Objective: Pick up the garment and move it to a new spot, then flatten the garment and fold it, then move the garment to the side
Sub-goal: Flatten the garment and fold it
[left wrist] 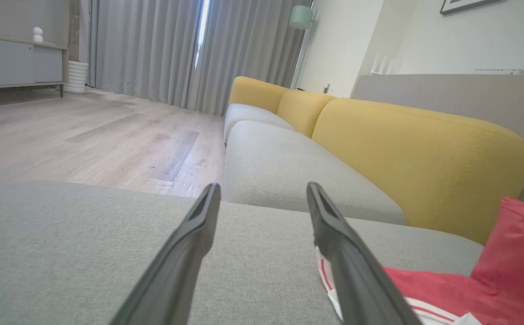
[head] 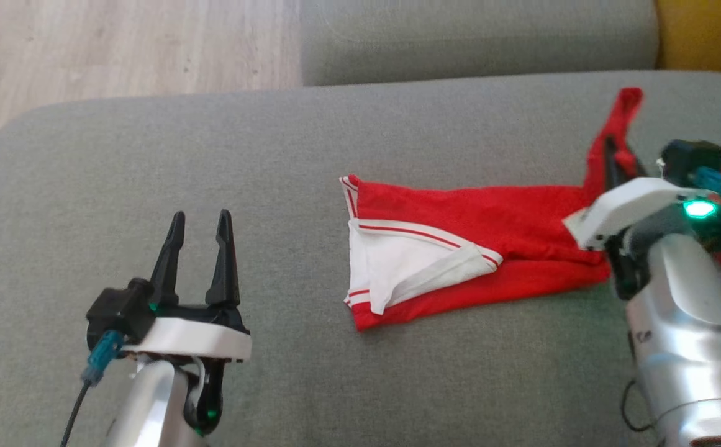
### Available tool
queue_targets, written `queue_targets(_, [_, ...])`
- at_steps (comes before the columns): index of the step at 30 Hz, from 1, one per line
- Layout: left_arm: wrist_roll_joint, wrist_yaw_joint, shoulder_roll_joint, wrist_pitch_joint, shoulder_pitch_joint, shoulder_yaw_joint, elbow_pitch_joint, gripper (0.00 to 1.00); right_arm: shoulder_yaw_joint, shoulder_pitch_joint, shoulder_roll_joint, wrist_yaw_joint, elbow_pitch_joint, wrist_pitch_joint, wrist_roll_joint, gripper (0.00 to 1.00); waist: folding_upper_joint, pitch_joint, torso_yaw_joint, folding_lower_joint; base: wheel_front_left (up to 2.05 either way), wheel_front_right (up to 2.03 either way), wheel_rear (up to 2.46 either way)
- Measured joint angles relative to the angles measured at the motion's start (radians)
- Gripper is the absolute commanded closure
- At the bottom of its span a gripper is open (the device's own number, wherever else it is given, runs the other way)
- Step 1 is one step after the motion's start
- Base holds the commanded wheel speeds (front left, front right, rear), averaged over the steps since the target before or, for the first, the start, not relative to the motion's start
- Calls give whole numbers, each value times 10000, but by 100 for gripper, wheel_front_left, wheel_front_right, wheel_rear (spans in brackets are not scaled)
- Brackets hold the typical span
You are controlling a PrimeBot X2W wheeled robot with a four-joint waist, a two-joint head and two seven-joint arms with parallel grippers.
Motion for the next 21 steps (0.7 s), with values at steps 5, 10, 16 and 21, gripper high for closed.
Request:
queue_targets(5, [0, 0, -2, 0, 66, 4, 8, 0, 2694, 165, -4, 0, -658, 249, 2558, 100, 0, -250, 432, 1, 0, 0, 0])
queue_targets(10, [0, 0, -2, 0, 81, -13, 6, 0, 4408, 648, 12, 0, -1298, 408, 3919, 100, 0, -387, 885, 1, 0, 0, 0])
queue_targets(16, [0, 0, -2, -2, 88, -33, 6, 0, 5586, 1244, 12, 0, -1358, 405, 4581, 100, 0, -327, 1391, 1, 0, 0, 0])
queue_targets(21, [-98, 0, -2, -2, 88, -82, 8, 0, 6195, 1359, 10, 0, -1204, 391, 4740, 100, 0, -148, 1666, 2, 0, 0, 0])
